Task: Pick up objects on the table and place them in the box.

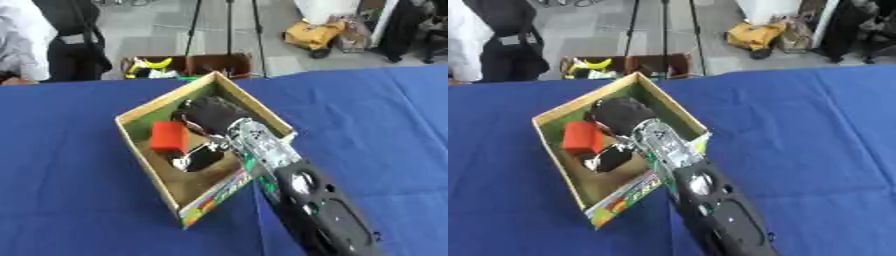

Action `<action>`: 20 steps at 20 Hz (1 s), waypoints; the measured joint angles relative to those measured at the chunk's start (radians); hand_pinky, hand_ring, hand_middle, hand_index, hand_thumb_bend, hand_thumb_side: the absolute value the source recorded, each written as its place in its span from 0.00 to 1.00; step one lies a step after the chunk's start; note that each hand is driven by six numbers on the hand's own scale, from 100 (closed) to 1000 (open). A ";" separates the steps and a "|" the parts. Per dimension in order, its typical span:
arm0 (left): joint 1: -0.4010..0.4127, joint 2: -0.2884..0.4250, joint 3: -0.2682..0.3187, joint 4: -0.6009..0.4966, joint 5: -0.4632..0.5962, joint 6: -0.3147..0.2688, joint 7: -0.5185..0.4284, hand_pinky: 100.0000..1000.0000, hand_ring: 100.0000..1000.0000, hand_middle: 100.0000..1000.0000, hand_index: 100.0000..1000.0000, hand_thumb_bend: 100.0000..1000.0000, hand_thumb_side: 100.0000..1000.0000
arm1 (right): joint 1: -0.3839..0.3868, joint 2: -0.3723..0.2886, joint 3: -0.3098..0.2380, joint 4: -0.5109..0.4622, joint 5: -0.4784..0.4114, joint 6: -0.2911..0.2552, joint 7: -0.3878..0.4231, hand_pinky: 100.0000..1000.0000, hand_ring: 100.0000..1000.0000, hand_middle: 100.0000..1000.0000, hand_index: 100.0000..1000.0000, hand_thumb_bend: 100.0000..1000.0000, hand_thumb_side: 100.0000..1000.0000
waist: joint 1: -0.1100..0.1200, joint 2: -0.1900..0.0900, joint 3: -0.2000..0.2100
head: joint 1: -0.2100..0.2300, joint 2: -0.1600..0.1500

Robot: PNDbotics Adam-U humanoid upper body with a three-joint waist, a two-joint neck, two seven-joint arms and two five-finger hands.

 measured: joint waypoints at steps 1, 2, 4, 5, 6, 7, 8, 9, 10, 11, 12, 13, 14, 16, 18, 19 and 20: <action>0.000 0.000 0.000 0.000 0.000 0.000 0.000 0.37 0.53 0.62 0.90 0.43 0.89 | 0.000 0.000 -0.005 -0.009 0.000 -0.001 0.008 0.64 0.72 0.72 0.72 0.57 0.70 | 0.000 0.000 0.000 | 0.000 0.000; 0.000 0.000 0.000 0.000 0.000 -0.001 -0.001 0.37 0.53 0.62 0.90 0.43 0.89 | 0.000 0.000 -0.008 -0.019 0.000 -0.002 0.017 0.66 0.74 0.73 0.72 0.56 0.73 | 0.000 0.000 0.000 | 0.000 0.000; 0.000 0.000 0.000 0.000 0.000 -0.001 -0.001 0.37 0.53 0.62 0.90 0.43 0.89 | 0.000 0.000 -0.018 -0.042 0.001 0.000 0.032 0.68 0.75 0.74 0.74 0.64 0.72 | 0.000 0.000 0.000 | -0.001 0.000; 0.000 0.000 0.000 0.000 0.000 -0.001 -0.001 0.37 0.53 0.62 0.90 0.43 0.89 | -0.001 0.000 -0.023 -0.053 0.001 0.002 0.039 0.69 0.76 0.74 0.74 0.66 0.72 | 0.000 0.000 0.000 | -0.001 0.000; 0.000 0.000 0.000 0.000 0.000 -0.001 -0.001 0.37 0.53 0.62 0.90 0.43 0.89 | -0.001 0.000 -0.028 -0.064 0.001 0.004 0.046 0.69 0.76 0.74 0.75 0.70 0.72 | 0.000 0.000 0.000 | -0.001 0.000; 0.000 0.000 0.000 0.000 0.000 -0.001 -0.001 0.37 0.53 0.62 0.90 0.43 0.89 | -0.003 -0.001 -0.033 -0.075 0.000 0.007 0.053 0.70 0.77 0.74 0.75 0.72 0.72 | 0.000 0.000 0.000 | -0.002 0.000; 0.000 0.000 0.000 0.000 0.000 -0.001 -0.001 0.37 0.53 0.62 0.90 0.43 0.90 | -0.005 -0.001 -0.038 -0.087 -0.004 0.011 0.059 0.70 0.78 0.75 0.76 0.74 0.74 | 0.000 0.000 0.000 | -0.002 0.000; 0.000 0.000 0.000 0.000 0.000 -0.001 -0.001 0.37 0.53 0.62 0.90 0.43 0.89 | -0.005 -0.001 -0.044 -0.099 -0.008 0.017 0.065 0.70 0.78 0.75 0.77 0.78 0.72 | 0.000 0.000 0.000 | -0.002 0.000; 0.000 0.000 0.000 0.000 0.000 -0.001 -0.001 0.37 0.53 0.62 0.90 0.43 0.89 | -0.005 -0.001 -0.050 -0.112 -0.015 0.023 0.071 0.70 0.79 0.75 0.77 0.79 0.72 | 0.001 0.000 -0.001 | -0.002 -0.001; 0.000 0.000 0.000 0.000 0.000 -0.001 -0.001 0.37 0.53 0.62 0.90 0.43 0.89 | -0.005 -0.002 -0.055 -0.126 -0.024 0.031 0.076 0.70 0.79 0.75 0.77 0.80 0.72 | 0.001 0.000 -0.001 | -0.002 -0.001; 0.000 0.000 0.000 0.000 0.000 -0.001 -0.001 0.37 0.53 0.62 0.90 0.43 0.89 | -0.005 -0.002 -0.060 -0.140 -0.035 0.038 0.081 0.70 0.78 0.75 0.77 0.80 0.72 | 0.002 -0.001 -0.001 | -0.002 -0.002; 0.000 0.000 0.000 0.000 0.000 -0.001 -0.001 0.37 0.53 0.62 0.90 0.43 0.89 | -0.005 -0.003 -0.066 -0.155 -0.047 0.047 0.085 0.69 0.78 0.74 0.77 0.80 0.74 | 0.002 -0.001 -0.001 | -0.002 -0.002; 0.000 0.000 0.000 0.000 0.000 -0.001 -0.001 0.37 0.53 0.62 0.90 0.43 0.89 | -0.005 -0.004 -0.071 -0.170 -0.059 0.056 0.088 0.68 0.78 0.74 0.78 0.78 0.78 | 0.002 -0.002 -0.001 | -0.001 -0.002; 0.000 0.000 0.000 0.000 0.000 -0.001 -0.001 0.37 0.53 0.62 0.90 0.43 0.89 | -0.004 -0.010 -0.082 -0.207 -0.091 0.077 0.087 0.67 0.77 0.74 0.79 0.66 0.87 | 0.002 -0.004 -0.001 | 0.000 -0.002; 0.000 0.000 0.000 0.000 0.000 -0.001 0.000 0.37 0.53 0.62 0.90 0.43 0.89 | 0.004 -0.016 -0.096 -0.252 -0.136 0.103 0.073 0.65 0.76 0.72 0.79 0.59 0.92 | 0.004 -0.004 -0.005 | 0.001 -0.002; 0.000 0.000 0.000 0.000 0.000 -0.001 0.000 0.37 0.53 0.62 0.90 0.43 0.89 | 0.009 -0.021 -0.103 -0.278 -0.165 0.118 0.061 0.64 0.76 0.72 0.79 0.57 0.92 | 0.005 -0.005 -0.006 | 0.002 -0.002; 0.000 0.000 0.000 0.000 0.000 -0.001 0.001 0.37 0.53 0.62 0.90 0.43 0.89 | 0.016 -0.027 -0.110 -0.305 -0.198 0.135 0.049 0.62 0.75 0.71 0.79 0.53 0.91 | 0.006 -0.005 -0.006 | 0.002 -0.002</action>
